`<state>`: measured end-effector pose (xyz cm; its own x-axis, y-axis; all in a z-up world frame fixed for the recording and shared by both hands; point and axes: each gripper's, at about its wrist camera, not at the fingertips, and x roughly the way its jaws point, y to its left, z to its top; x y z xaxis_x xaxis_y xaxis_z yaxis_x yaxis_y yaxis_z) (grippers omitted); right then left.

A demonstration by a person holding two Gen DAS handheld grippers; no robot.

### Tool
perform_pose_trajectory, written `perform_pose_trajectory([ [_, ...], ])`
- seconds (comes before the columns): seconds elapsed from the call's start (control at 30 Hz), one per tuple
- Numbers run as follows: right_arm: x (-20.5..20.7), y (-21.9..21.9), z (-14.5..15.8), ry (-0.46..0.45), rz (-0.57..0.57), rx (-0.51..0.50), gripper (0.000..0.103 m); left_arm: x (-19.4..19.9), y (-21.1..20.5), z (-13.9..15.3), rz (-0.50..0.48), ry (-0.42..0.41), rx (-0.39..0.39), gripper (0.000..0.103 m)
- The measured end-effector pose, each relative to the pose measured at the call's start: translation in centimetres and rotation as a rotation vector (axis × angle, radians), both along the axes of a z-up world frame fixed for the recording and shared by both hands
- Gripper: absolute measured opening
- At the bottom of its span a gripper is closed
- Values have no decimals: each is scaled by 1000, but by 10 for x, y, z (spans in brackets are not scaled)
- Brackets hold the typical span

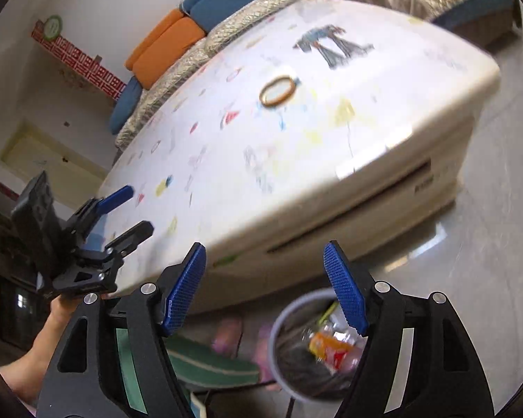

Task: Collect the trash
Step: 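Return both grippers to the table toward the tan tape roll, then grasp the tan tape roll by its rim with the right gripper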

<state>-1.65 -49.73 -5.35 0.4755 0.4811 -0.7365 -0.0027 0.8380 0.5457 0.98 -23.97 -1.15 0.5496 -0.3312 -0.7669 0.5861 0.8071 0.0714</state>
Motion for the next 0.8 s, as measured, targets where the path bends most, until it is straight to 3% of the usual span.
perform_pose_trajectory([
  [0.1,28,5,9,-13,0,-23,71,22,8,4,46,-17,5,96],
  [0.33,100,12,15,-16,-21,-69,71,69,12,-3,112,-6,9,96],
  [0.57,160,9,4,-1,-91,-130,72,107,18,-17,173,18,12,96],
  [0.8,201,13,-18,47,-113,-184,72,145,25,-35,238,99,-14,96],
])
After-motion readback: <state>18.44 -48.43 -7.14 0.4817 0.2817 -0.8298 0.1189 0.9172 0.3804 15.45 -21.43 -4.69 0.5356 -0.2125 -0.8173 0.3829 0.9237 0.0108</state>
